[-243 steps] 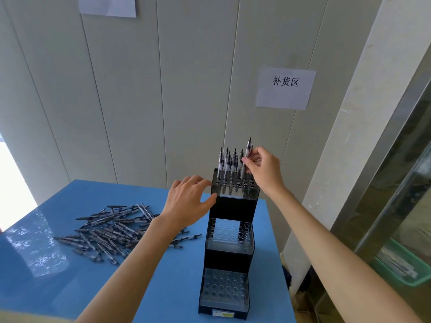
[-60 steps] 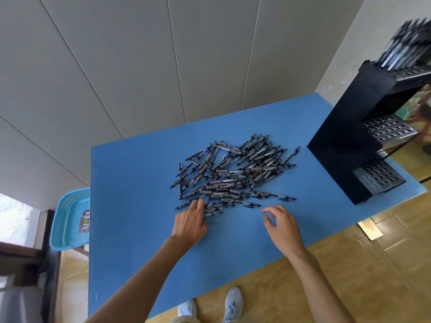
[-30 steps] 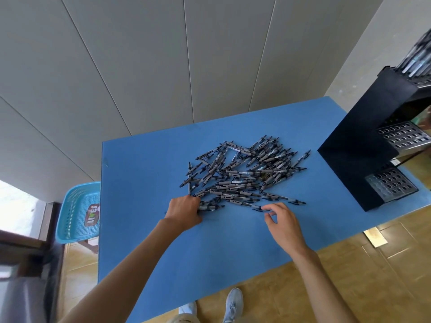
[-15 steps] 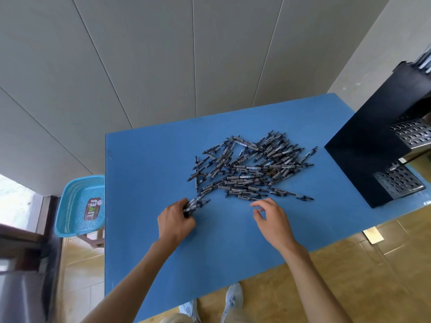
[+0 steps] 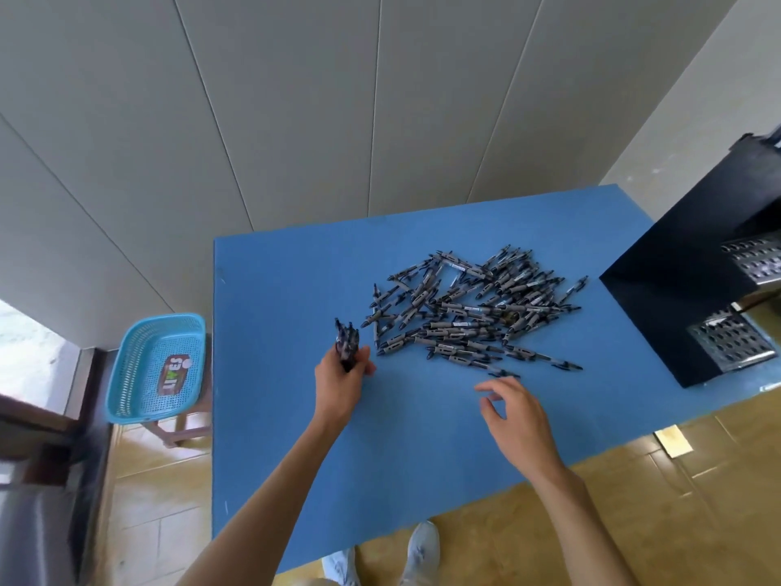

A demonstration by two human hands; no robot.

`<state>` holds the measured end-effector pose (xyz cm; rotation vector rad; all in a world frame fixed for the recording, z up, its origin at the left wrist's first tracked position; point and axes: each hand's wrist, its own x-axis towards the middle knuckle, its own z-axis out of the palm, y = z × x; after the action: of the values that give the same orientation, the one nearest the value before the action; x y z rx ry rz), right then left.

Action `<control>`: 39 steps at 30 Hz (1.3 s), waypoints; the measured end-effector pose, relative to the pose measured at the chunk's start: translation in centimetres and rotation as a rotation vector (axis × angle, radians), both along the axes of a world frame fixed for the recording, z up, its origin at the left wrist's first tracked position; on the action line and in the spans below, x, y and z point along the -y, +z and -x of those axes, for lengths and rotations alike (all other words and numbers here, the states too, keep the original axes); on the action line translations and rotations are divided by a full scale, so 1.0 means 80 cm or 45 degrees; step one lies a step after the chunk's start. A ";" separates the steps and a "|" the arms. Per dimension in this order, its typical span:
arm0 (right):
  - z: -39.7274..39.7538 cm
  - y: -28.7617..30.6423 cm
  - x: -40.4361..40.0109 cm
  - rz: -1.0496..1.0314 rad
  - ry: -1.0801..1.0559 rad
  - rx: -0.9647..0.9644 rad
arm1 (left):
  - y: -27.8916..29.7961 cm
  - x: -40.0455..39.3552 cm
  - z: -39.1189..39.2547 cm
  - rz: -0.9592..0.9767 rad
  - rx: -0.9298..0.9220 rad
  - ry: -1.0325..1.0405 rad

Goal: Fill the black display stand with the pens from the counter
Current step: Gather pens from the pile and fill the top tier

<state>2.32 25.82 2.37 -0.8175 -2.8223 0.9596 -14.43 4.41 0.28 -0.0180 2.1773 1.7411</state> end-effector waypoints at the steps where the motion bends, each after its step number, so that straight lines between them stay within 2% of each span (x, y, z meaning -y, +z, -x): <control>1: -0.008 0.004 -0.005 -0.012 -0.032 -0.015 | 0.007 -0.006 -0.001 -0.007 0.010 -0.015; 10: -0.082 0.069 -0.075 -0.066 -0.275 -0.159 | 0.066 -0.088 -0.032 -0.060 0.140 -0.423; 17: -0.166 0.109 -0.149 -0.099 -0.394 -0.276 | 0.128 -0.184 -0.121 -0.308 0.169 -0.644; 21: -0.231 0.130 -0.193 -0.116 -0.408 -0.337 | 0.144 -0.241 -0.185 -0.357 0.230 -0.670; 30: -0.372 0.168 -0.297 -0.172 -0.418 -0.370 | 0.177 -0.357 -0.329 -0.462 0.142 -0.623; 39: -0.388 0.209 -0.389 -0.215 -0.300 -0.485 | 0.224 -0.457 -0.394 -0.684 0.131 -0.518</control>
<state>33.33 56.96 19.10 -0.8220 -2.3818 0.7387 17.07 40.98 18.20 0.4258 1.4520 1.9532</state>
